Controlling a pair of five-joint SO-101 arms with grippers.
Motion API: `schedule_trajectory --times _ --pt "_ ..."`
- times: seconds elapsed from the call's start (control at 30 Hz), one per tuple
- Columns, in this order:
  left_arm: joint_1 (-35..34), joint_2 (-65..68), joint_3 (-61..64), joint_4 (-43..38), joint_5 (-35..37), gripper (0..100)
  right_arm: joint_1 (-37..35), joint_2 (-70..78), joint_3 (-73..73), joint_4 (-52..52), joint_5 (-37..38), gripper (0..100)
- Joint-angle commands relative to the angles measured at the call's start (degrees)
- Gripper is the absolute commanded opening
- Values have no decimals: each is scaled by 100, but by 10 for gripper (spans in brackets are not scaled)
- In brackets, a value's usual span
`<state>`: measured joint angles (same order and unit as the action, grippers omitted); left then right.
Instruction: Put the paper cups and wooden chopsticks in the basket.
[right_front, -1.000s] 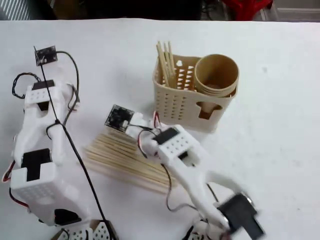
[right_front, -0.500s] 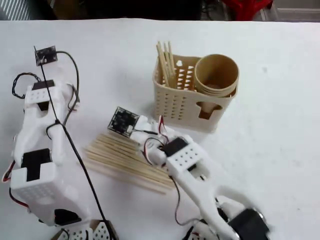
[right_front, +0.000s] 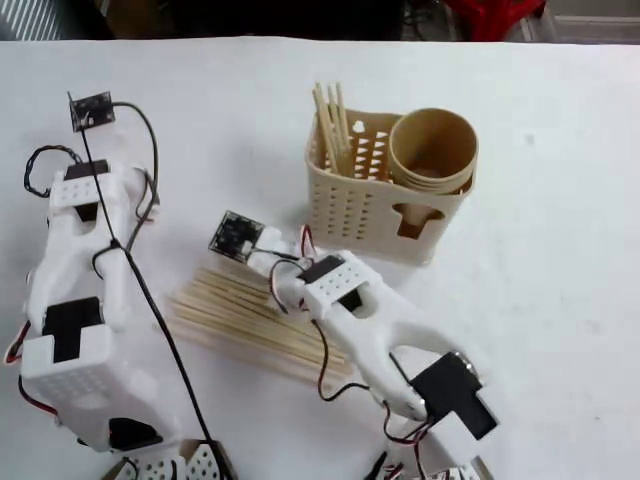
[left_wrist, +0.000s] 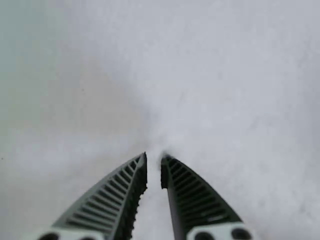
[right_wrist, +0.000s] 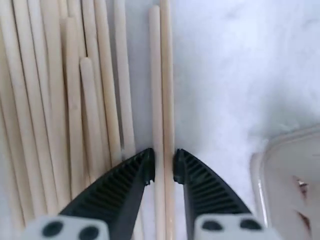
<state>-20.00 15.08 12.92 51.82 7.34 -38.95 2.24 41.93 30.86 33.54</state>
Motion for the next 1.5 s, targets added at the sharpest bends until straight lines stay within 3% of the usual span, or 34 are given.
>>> schedule_trajectory --times 0.0,0.23,0.7,0.97,1.23,1.37,1.47 --pt "-48 -40 -9 9 26 72 -22 75 -167 -101 9 80" --pt "-57 -40 -9 18 26 72 -31 -145 -158 242 0 16" --pt "-57 -40 -9 9 26 72 -75 -3020 1178 532 -44 21" --pt "-57 -40 -9 18 26 72 -251 -1745 932 -154 -35 26" --pt "-57 -40 -9 18 26 72 -75 48 -290 -110 9 131" --pt "-57 -40 -9 18 26 72 -40 330 -492 66 18 105" --pt "-57 -40 -9 18 26 72 -40 277 -615 400 9 23"
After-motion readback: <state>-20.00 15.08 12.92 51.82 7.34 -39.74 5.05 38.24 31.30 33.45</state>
